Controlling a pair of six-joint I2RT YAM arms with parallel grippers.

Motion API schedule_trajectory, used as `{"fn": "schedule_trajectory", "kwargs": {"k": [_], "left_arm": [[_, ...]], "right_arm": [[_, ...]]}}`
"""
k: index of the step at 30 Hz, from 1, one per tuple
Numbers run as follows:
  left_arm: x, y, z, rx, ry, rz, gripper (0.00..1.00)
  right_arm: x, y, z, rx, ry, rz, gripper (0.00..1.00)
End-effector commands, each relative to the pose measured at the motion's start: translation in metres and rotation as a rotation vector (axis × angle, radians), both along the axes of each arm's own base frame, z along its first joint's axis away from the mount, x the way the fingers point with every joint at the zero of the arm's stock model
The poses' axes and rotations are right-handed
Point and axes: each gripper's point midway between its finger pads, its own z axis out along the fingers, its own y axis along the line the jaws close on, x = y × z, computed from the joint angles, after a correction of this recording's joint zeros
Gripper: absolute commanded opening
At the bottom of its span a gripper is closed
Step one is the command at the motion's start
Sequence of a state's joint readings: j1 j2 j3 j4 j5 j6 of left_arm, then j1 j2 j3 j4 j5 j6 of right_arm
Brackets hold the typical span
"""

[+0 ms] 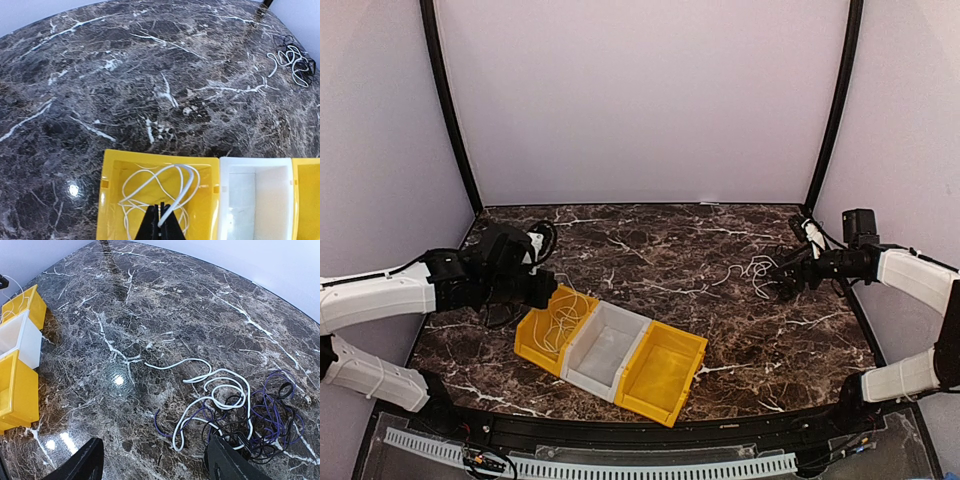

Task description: Untangle the cables

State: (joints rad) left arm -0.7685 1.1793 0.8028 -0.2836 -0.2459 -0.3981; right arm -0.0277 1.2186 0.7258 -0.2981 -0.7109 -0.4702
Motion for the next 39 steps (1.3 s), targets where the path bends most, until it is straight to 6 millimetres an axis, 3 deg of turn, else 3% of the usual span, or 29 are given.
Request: {"fn": "schedule_trajectory", "kwargs": {"k": [1,7,12,22,39], "left_arm": [[-0.023,-0.015,-0.004,-0.112,0.086,-0.076,0.0],[-0.037,-0.003,-0.016,-0.101,0.159,-0.039,0.0],[-0.044,-0.007,-0.033,-0.112,0.232,-0.039,0.0],[-0.031,-0.013,-0.065,-0.056,0.299,0.021,0.0],[-0.019,-0.028,-0.085,-0.013,0.316,0.001,0.0]], "right_arm": [[0.0,0.001,0.0,0.008,-0.015,0.013,0.72],[0.001,0.001,-0.005,0.01,0.002,0.015,0.72],[0.001,0.002,-0.006,0.009,0.003,0.019,0.72],[0.001,0.002,-0.008,0.012,0.011,0.02,0.72],[0.001,0.003,-0.011,0.019,0.026,0.028,0.72]]}}
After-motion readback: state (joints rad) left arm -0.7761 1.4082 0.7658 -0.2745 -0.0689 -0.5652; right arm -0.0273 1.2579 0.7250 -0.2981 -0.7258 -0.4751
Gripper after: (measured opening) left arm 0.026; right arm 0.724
